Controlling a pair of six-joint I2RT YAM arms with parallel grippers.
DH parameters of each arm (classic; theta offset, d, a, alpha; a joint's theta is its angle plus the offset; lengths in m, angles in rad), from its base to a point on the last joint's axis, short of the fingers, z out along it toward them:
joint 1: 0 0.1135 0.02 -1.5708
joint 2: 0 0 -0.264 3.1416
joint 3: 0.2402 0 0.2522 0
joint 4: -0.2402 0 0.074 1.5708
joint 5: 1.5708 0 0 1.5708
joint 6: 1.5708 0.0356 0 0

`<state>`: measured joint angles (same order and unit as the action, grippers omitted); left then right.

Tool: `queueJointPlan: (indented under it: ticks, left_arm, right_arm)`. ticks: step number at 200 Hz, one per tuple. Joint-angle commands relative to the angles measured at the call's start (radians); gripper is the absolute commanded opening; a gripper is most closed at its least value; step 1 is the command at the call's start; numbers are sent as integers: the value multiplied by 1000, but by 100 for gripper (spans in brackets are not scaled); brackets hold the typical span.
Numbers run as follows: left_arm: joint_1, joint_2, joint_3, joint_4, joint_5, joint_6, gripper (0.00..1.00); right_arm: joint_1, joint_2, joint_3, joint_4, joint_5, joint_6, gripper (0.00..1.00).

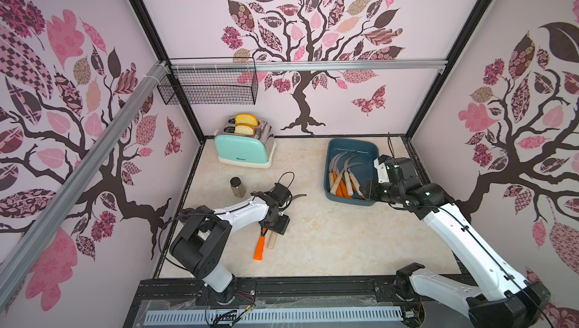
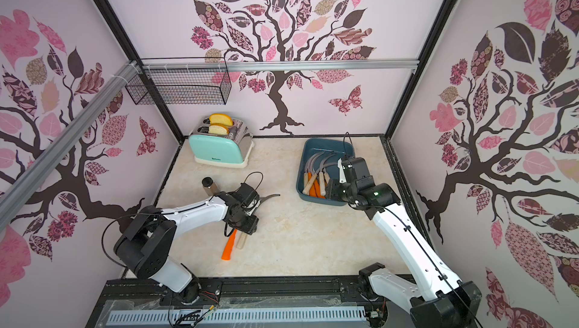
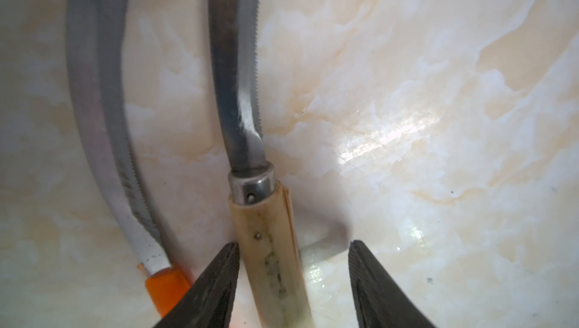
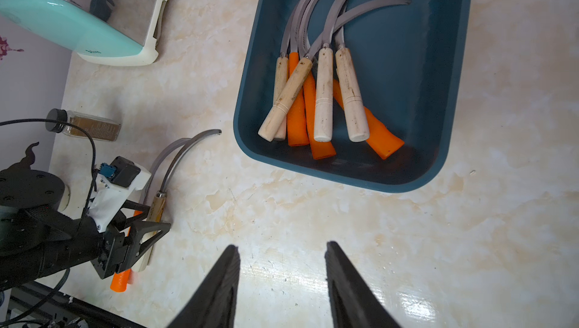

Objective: Put small sickles into storage boxes
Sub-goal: Pick up the sickle at the center of the board.

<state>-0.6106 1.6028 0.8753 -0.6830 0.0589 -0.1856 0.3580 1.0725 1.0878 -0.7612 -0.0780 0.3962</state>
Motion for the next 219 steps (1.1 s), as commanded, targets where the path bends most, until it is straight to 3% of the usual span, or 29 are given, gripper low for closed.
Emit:
queueJointPlan:
  ticks: [1, 156, 219]
  left_arm:
    - [-8, 28, -1, 6, 16, 1, 55]
    - [-22, 35, -1, 11, -36, -18, 29]
    - [-22, 20, -3, 12, -41, -20, 9]
  right_arm:
    - [2, -6, 18, -18, 11, -5, 49]
    - [2, -4, 17, -12, 6, -11, 49]
    - [2, -8, 9, -9, 7, -11, 49]
